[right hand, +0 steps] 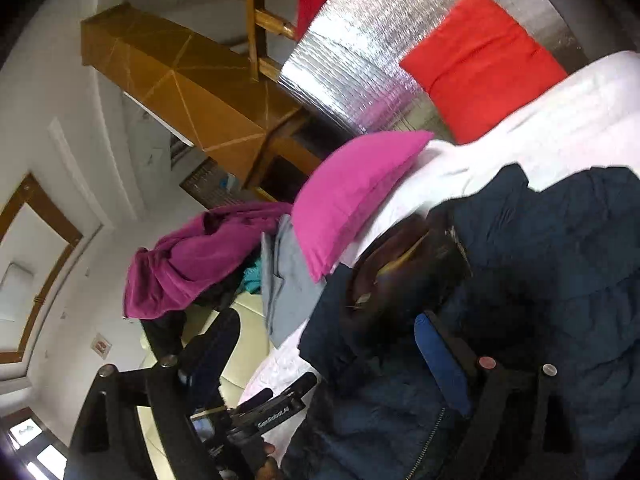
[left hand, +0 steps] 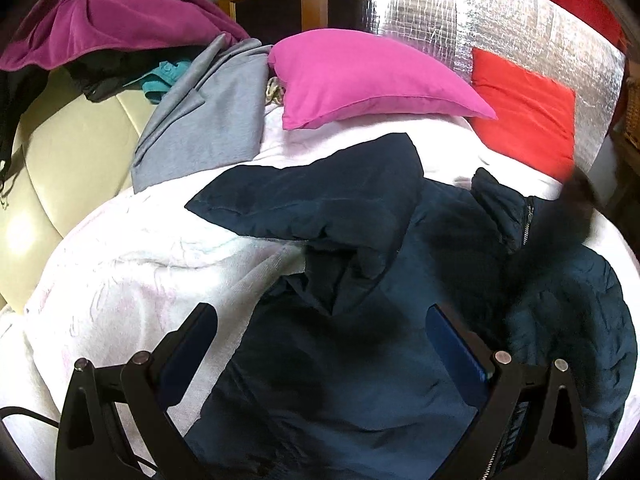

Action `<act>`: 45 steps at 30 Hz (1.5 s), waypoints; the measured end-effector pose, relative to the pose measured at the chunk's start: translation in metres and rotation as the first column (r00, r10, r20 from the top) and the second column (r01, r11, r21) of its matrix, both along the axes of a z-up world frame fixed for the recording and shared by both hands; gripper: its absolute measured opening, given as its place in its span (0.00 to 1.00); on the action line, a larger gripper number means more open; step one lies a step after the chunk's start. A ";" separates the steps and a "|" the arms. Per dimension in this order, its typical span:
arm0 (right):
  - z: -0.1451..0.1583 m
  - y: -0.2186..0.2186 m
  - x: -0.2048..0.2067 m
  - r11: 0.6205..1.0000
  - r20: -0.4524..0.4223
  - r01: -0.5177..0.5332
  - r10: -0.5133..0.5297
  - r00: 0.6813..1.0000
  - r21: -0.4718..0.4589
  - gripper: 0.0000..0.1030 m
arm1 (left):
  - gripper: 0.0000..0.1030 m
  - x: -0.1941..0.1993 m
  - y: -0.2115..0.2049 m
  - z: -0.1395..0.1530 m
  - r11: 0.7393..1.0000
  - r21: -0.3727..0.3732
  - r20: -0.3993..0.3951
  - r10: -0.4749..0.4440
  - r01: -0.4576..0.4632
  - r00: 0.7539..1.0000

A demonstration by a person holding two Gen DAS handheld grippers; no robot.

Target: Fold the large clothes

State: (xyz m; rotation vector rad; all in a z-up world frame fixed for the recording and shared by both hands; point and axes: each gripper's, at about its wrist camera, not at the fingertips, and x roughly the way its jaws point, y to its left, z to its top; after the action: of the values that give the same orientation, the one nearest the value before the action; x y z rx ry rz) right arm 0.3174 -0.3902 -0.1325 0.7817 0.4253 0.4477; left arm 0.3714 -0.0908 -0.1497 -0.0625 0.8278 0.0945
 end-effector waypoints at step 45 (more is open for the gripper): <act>-0.017 -0.076 -0.020 0.705 -0.229 0.536 -0.680 0.696 -0.464 0.79 | 1.00 0.100 0.163 -0.084 0.591 -0.761 -0.270 0.087 -0.268 0.959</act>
State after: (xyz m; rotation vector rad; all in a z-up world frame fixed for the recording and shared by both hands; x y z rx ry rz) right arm 0.2969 -0.4657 -0.1498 0.5956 0.5580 -0.4421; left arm 0.4718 0.0718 -0.2334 -1.0175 1.0206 -0.0912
